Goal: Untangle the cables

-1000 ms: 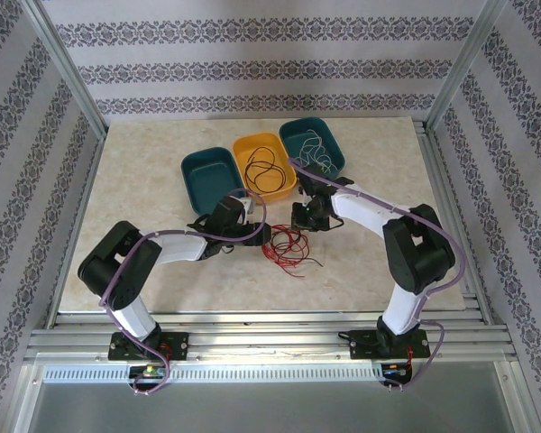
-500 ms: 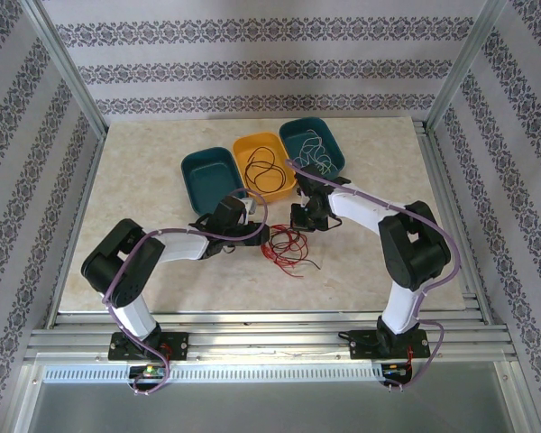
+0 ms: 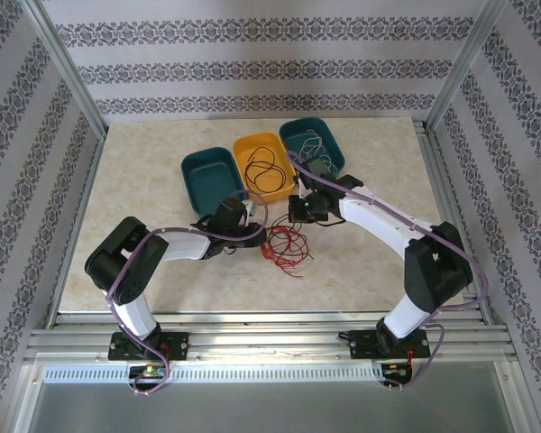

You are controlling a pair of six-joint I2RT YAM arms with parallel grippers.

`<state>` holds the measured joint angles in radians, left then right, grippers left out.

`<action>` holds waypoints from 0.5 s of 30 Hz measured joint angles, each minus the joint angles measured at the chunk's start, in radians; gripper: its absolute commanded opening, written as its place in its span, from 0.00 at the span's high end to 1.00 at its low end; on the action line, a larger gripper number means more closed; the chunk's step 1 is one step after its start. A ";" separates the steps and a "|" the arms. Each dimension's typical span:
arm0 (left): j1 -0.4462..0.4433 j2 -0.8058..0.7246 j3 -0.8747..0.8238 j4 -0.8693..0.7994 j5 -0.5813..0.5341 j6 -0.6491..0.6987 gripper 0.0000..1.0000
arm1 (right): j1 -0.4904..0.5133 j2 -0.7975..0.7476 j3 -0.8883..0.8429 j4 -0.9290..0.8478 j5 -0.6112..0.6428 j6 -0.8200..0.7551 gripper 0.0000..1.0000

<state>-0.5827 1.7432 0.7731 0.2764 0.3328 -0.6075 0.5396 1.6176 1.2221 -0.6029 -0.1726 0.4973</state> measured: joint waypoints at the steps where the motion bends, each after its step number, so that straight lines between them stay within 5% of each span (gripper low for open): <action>1: 0.000 0.000 0.000 0.000 0.000 -0.001 0.86 | 0.000 -0.011 0.000 -0.001 0.003 0.000 1.00; 15: 0.000 0.000 0.000 0.000 0.000 -0.004 0.96 | -0.002 -0.242 0.004 -0.017 0.088 -0.018 1.00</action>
<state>-0.5827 1.7432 0.7731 0.2768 0.3325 -0.6113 0.5381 1.3758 1.2259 -0.6197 -0.0845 0.4789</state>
